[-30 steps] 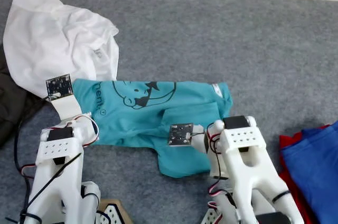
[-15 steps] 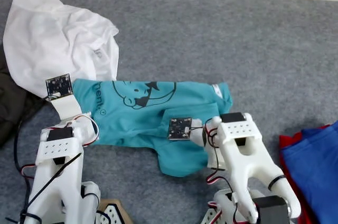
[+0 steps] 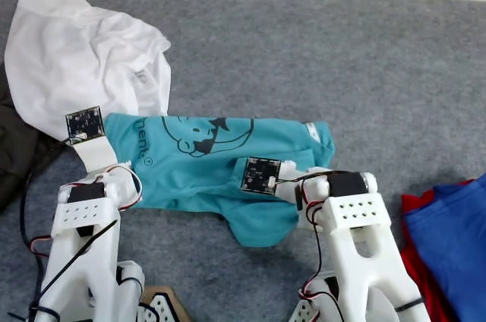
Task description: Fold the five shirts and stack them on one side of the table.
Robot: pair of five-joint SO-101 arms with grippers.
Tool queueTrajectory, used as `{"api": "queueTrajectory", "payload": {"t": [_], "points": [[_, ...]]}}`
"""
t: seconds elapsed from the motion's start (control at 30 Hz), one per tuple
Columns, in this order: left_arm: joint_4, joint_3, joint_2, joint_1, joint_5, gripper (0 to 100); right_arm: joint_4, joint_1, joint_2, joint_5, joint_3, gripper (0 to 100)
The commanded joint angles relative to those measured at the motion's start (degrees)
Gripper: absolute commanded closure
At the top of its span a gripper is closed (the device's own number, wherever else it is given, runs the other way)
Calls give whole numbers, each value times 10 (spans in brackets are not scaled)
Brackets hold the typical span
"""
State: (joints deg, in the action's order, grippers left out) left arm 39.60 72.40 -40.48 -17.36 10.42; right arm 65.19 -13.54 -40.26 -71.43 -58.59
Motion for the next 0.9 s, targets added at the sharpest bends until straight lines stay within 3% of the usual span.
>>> {"api": "queueTrajectory", "payload": {"t": [0.0,0.53,0.6,0.73,0.87], "points": [[-11,-3,-4,7,1,986,-4,-4,31,40,72,991],[-11,-2,-4,7,1,986,-5,32,450,184,472,984],[-11,-2,-4,7,1,986,-5,36,488,217,511,920],[-11,-2,-4,7,1,986,-4,37,516,240,544,695],[-11,-2,-4,7,1,986,-4,37,495,244,544,693]]}}
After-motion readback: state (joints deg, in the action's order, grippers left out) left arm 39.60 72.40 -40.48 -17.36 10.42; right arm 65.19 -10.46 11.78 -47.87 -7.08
